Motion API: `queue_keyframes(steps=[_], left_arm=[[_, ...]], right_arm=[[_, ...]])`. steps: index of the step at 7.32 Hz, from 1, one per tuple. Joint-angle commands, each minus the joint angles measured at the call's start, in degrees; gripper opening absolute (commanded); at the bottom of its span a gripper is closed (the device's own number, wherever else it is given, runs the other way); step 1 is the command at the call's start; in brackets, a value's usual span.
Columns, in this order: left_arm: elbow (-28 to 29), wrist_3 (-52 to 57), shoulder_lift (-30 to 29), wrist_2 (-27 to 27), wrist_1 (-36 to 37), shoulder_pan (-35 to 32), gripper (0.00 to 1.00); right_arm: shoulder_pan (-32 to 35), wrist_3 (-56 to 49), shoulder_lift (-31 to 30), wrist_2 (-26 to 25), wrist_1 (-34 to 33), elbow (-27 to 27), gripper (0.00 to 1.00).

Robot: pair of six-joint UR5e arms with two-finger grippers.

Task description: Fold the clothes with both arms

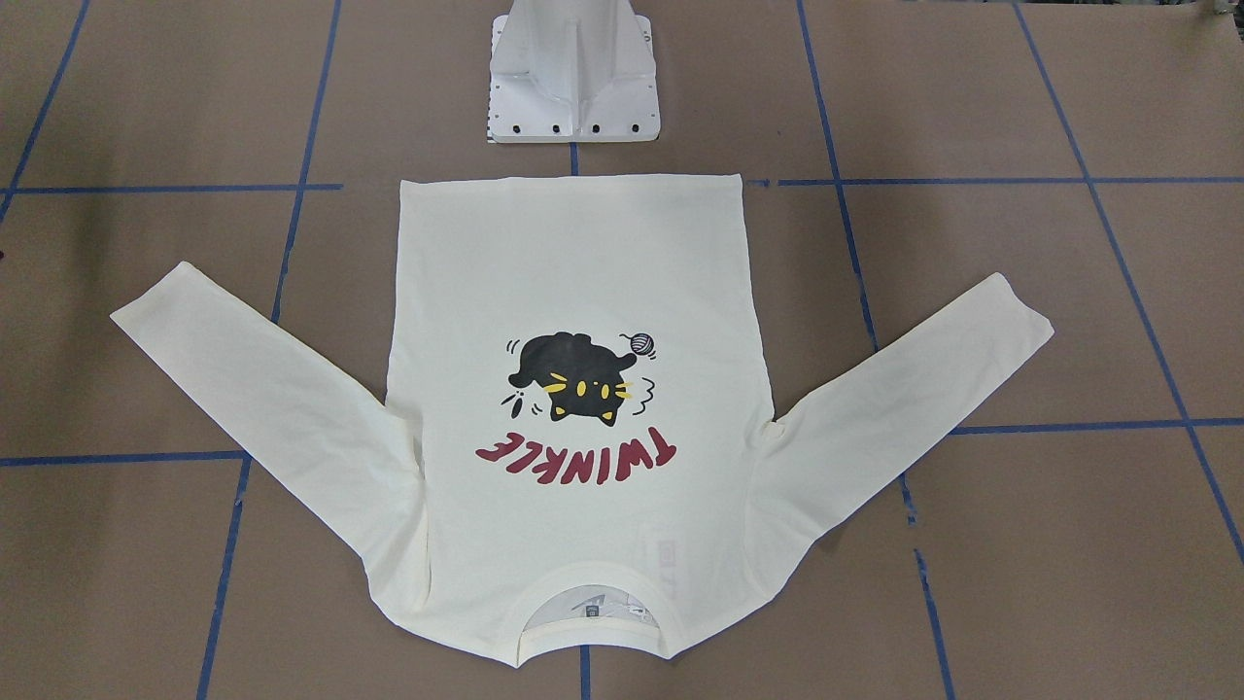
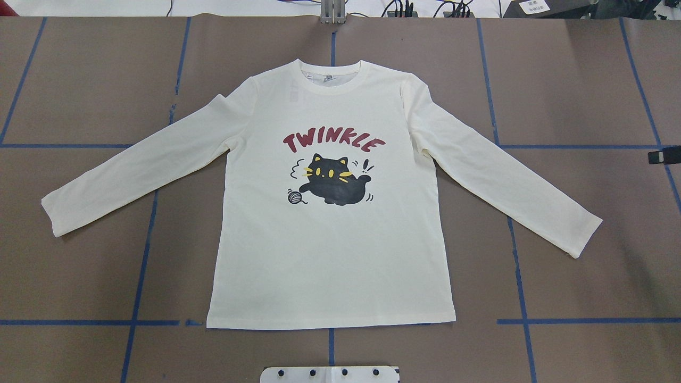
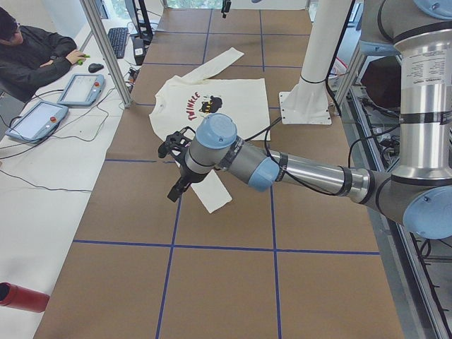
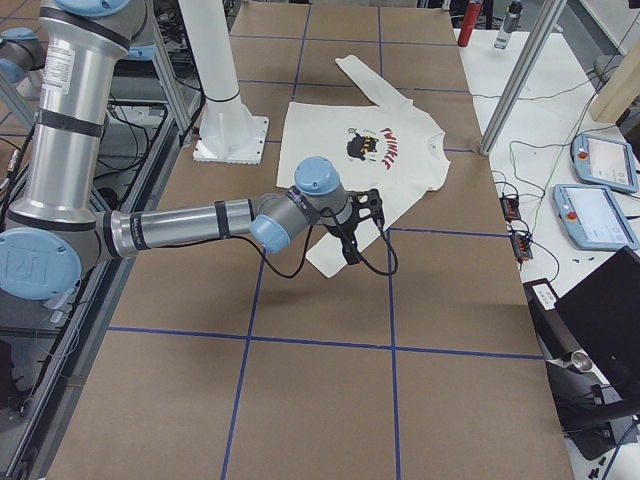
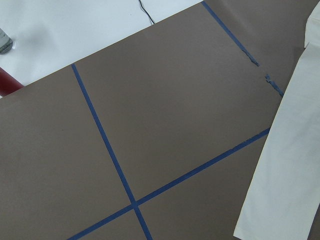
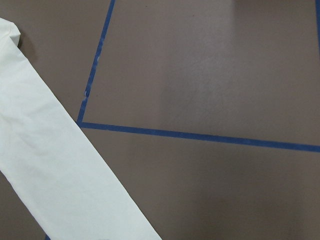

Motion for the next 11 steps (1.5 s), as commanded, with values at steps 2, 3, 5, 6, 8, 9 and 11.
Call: queue_keyframes(steps=[2,3,5,6,8,9,11], left_arm=[[-0.12,0.05,0.42,-0.09,-0.37,-0.09,1.00],[-0.12,0.05,0.42,-0.09,-0.37,-0.09,1.00],[-0.12,0.14,0.42,-0.09,-0.37,-0.09,1.00],[-0.12,0.14,0.42,-0.09,-0.37,-0.09,1.00],[-0.21,0.23,0.51,-0.09,-0.37,-0.09,1.00],[-0.12,0.14,0.68,-0.09,-1.32,-0.09,1.00],[-0.04,0.14,0.86,-0.09,-1.77,-0.27,1.00]], right_arm=[[-16.12,11.64,-0.46,-15.61,14.18,-8.87,0.70],[-16.93,12.08,-0.46,-15.63,18.93,-12.22,0.67],[-18.42,12.09,-0.46,-15.81,20.12,-14.10,0.63],[-18.95,12.09,-0.63,-15.81,20.12,-14.45,0.62],[-20.36,12.00,-1.95,-15.81,20.12,-14.98,0.52],[-20.80,12.00,-2.13,-15.81,20.12,-15.42,0.51],[-21.59,12.00,-2.13,-15.81,20.12,-15.51,0.51]])
